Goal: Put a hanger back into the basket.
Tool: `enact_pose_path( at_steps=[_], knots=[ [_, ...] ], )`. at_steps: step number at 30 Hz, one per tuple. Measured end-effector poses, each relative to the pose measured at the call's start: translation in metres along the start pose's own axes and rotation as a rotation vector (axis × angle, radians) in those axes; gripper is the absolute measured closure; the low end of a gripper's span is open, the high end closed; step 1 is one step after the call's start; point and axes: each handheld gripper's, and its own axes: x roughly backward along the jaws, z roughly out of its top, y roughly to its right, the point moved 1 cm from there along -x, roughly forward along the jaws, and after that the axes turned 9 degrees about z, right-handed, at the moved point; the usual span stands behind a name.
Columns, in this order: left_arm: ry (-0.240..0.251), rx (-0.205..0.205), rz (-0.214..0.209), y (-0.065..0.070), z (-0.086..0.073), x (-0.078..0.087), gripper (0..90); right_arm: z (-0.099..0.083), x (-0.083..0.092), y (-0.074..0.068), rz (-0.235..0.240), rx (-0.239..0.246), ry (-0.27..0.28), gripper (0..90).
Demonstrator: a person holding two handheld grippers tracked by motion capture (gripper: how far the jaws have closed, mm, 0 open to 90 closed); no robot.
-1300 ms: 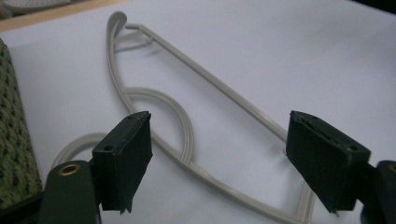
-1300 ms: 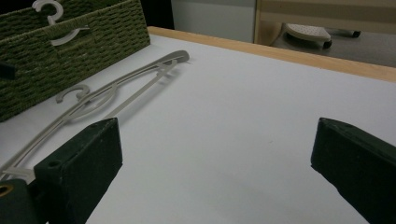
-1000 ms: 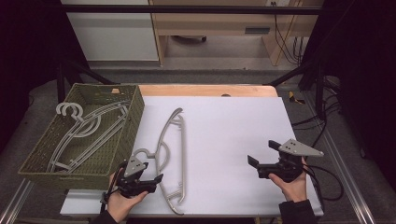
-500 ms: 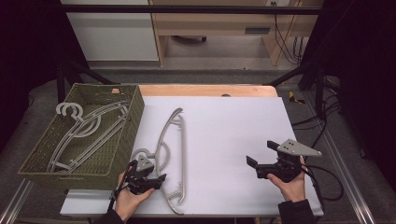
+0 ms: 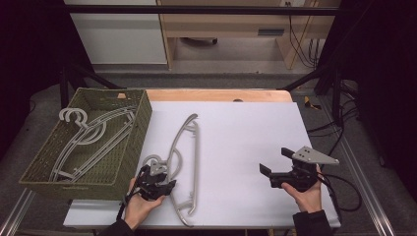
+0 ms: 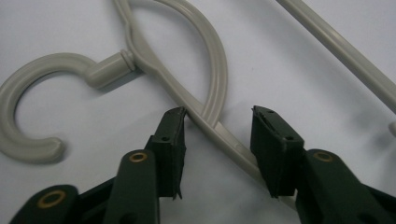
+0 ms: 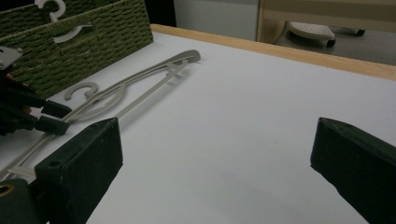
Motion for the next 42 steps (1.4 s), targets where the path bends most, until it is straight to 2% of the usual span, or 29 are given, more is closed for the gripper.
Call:
enact_pose_path(
  at_steps=[4, 7, 12, 16, 19, 20, 21, 23, 25, 28, 31, 38, 42],
  knots=[
    [0.007, -0.001, -0.010, 0.004, 0.006, -0.005, 60.7, 0.000, 0.000, 0.000, -0.001, 0.000, 0.001, 2.4],
    [0.022, 0.016, -0.023, 0.007, 0.010, -0.010, 63.9, 0.000, 0.000, 0.000, 0.001, 0.000, 0.001, 2.4],
    [0.045, 0.006, -0.014, 0.013, 0.015, -0.015, 67.5, 0.000, 0.001, 0.001, 0.002, 0.001, 0.001, 2.4],
    [0.052, -0.005, -0.022, 0.014, 0.018, -0.019, 68.3, 0.000, 0.001, 0.001, 0.002, 0.000, 0.003, 2.6],
    [0.057, -0.022, -0.010, 0.014, 0.018, -0.017, 68.0, -0.001, 0.001, 0.001, 0.001, -0.001, -0.002, 2.6],
    [0.057, -0.011, -0.013, 0.015, 0.018, -0.018, 67.0, -0.001, 0.000, 0.001, 0.001, -0.002, -0.002, 2.6],
    [0.055, -0.008, -0.028, 0.016, 0.017, -0.019, 62.1, -0.001, 0.001, 0.002, 0.001, -0.001, -0.002, 2.6],
    [0.055, -0.037, -0.025, 0.020, 0.016, -0.018, 53.1, -0.001, 0.001, 0.002, 0.003, -0.001, -0.002, 2.6],
    [0.050, -0.045, -0.015, 0.022, 0.016, -0.018, 50.1, -0.001, 0.001, 0.002, 0.001, -0.002, 0.003, 2.6],
    [0.031, -0.064, -0.009, 0.021, 0.018, -0.019, 55.0, 0.000, 0.001, 0.002, 0.002, -0.005, 0.005, 2.6],
    [0.039, -0.083, -0.008, 0.021, 0.019, -0.019, 62.5, -0.001, 0.000, 0.002, 0.004, -0.002, 0.001, 2.6],
    [0.035, -0.084, -0.036, 0.014, 0.025, -0.023, 67.8, 0.000, 0.001, 0.002, 0.003, -0.002, 0.003, 2.6],
    [0.039, -0.088, -0.031, 0.009, 0.029, -0.025, 69.1, 0.000, 0.002, 0.002, 0.002, -0.004, 0.009, 2.6]
  ],
)
